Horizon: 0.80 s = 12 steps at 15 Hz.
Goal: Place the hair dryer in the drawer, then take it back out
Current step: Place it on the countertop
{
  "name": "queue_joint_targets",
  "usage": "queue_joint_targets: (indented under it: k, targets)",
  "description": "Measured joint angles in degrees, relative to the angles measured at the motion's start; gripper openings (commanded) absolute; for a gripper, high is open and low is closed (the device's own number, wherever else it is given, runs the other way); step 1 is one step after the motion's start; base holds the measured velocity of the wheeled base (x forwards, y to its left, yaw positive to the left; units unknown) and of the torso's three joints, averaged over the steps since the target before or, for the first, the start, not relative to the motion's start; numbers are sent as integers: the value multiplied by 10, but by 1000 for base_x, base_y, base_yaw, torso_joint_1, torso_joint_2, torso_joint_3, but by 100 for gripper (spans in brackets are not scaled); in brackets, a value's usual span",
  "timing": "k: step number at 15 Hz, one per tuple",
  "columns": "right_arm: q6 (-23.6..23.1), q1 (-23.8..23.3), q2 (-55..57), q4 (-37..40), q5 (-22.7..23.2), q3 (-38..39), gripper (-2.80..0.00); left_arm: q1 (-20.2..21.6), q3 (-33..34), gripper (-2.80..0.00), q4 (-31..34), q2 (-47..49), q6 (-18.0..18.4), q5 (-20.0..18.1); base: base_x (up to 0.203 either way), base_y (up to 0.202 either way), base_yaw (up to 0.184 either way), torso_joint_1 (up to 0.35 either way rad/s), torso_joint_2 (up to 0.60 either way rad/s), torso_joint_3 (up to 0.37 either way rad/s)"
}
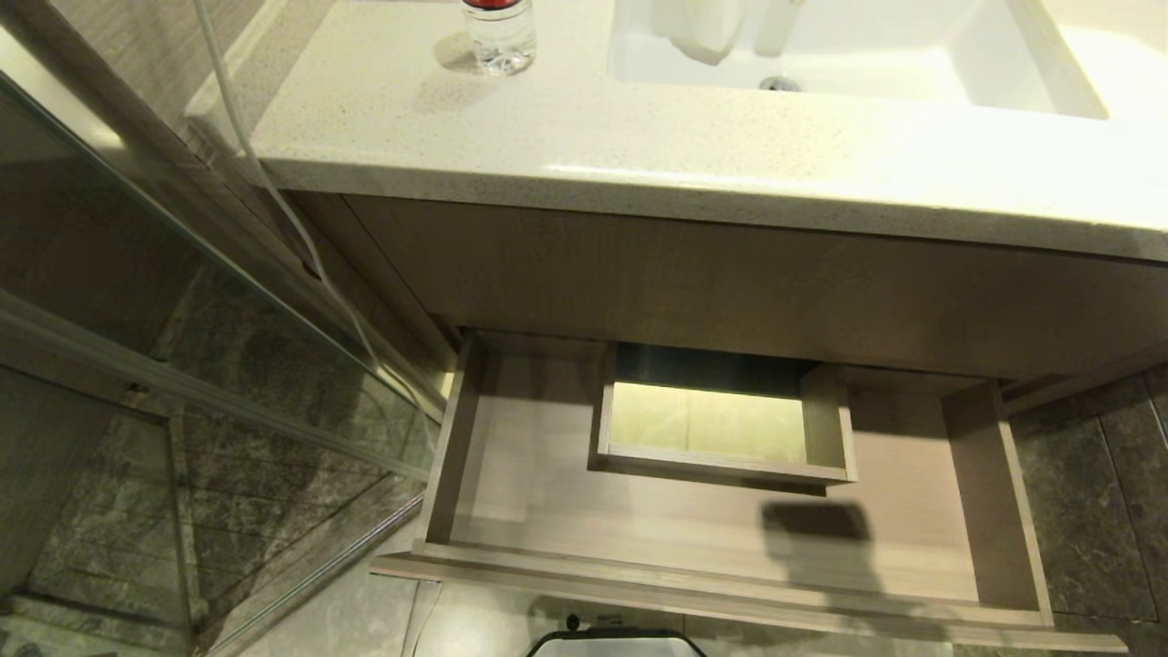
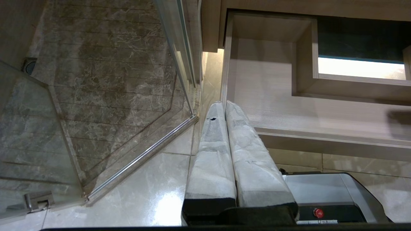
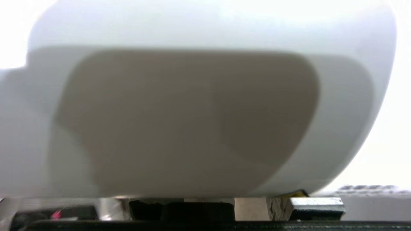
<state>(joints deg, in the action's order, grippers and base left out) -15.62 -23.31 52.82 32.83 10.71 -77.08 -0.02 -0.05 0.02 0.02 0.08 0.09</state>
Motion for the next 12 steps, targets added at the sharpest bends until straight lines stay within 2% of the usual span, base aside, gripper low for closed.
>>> queue_joint_targets:
  k: [4,6,7,8,12]
  targets:
    - [-1,0,10,-10,-7,-32,-280,0,0,-280,0,0,0,0,0,0,0,0,0,0]
    - [-1,0,15,-20,-39,-45,-280,0,0,-280,0,0,0,0,0,0,0,0,0,0]
    - [0,0,19,-20,-69,-48,-280,0,0,-280,0,0,0,0,0,0,0,0,0,0]
    - [0,0,23,-19,-93,-51,-280,0,0,-280,0,0,0,0,0,0,0,120,-2,132]
    - [-4,2,31,-24,-101,-57,-280,0,0,-280,0,0,0,0,0,0,0,261,-11,236]
